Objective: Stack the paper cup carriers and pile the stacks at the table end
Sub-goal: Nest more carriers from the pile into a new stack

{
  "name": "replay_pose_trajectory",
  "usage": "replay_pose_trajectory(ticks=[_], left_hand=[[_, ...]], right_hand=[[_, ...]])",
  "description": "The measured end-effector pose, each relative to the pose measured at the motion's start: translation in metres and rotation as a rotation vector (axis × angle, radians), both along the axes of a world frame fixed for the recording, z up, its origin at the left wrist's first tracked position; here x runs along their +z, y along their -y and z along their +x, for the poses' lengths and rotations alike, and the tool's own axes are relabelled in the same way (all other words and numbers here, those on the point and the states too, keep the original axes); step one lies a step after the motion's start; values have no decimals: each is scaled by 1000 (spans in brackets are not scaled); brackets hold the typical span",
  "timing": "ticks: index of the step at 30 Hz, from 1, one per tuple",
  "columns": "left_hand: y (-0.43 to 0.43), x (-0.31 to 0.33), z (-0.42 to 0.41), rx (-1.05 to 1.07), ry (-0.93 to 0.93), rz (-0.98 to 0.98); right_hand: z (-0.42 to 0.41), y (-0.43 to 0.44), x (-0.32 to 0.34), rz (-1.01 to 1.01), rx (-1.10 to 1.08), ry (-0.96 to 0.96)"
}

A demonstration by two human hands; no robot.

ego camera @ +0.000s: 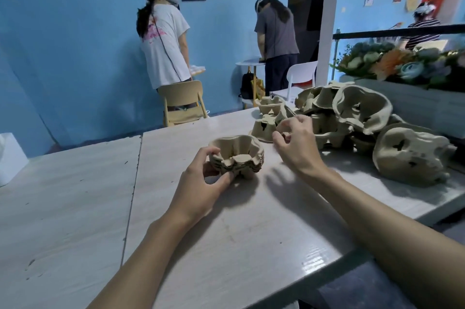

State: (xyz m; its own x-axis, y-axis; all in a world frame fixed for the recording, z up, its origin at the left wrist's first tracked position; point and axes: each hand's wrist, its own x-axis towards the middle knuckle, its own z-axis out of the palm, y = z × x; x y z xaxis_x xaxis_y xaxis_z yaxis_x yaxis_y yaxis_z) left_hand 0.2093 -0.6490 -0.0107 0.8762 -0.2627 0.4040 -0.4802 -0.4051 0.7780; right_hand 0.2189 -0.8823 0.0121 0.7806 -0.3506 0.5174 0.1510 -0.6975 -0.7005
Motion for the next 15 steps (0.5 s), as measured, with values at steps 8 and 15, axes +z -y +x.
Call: replay_pose_trajectory(ticks=[8,15], left_hand=[[-3,-3,5,-13,20,-10],[-10,0,1,-1,7,-35]], right_hand=[[34,12,-11,-45,-56,10],[19,6,-10,-157,-139,-14]])
